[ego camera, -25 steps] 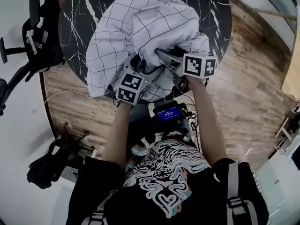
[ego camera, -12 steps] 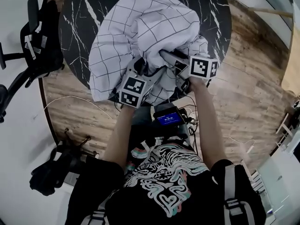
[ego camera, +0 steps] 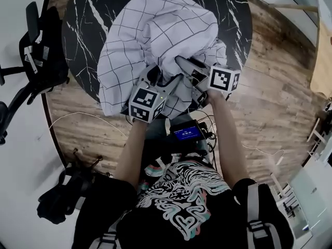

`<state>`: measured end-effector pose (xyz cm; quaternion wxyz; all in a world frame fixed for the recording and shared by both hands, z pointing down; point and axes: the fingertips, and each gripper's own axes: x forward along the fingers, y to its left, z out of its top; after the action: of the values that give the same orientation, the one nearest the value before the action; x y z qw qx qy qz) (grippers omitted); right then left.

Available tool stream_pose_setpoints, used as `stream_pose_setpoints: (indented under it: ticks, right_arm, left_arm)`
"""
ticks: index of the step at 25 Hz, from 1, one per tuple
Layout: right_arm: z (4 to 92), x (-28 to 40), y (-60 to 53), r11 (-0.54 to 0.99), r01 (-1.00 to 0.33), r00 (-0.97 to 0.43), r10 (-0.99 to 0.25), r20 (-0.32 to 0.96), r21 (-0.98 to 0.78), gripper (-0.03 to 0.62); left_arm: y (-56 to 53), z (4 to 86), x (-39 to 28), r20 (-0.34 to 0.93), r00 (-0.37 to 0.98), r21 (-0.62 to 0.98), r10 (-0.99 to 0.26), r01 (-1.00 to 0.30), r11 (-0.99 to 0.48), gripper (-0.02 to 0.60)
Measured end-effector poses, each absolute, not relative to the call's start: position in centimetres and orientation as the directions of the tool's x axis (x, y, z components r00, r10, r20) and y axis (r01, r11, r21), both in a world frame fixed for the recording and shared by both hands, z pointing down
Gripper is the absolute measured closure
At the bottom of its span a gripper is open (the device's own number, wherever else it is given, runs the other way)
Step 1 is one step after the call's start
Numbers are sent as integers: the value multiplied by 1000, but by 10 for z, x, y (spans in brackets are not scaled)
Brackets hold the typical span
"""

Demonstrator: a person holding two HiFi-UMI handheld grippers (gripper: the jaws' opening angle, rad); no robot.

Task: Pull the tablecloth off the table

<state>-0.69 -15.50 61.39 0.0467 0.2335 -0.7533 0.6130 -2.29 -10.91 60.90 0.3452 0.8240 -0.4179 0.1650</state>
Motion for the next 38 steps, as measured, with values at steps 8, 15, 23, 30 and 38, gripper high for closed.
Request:
stream_pose_setpoints:
  ticks: [8,15,23,30,38]
  right_arm:
    - [598,-5,-154,183,-404,-873,-370,318,-896,410]
    - [579,-5,-155,225,-377,-873,-411,263,-899,410]
    - [550,0,-159,273,-377,-861,-456,226,-885,410]
    - [526,5,-165,288,-382,-846,-492,206,-878,410]
    - [505,5,-172,321,-368,-836,-525,159,-873,411]
  left_arm:
    - [-108,595,-23,518,612,426,-598,-791,-439,275]
    - [-109,580,-22,501,616,396,-608,-788,-471,278]
    - [-114,553,-19,456,625,372,-634,-781,-502,279]
    - [-120,530,-15,425,637,358,-643,-771,-527,279]
    - [-128,510,-16,400,639,313,-657,-769,-557,281]
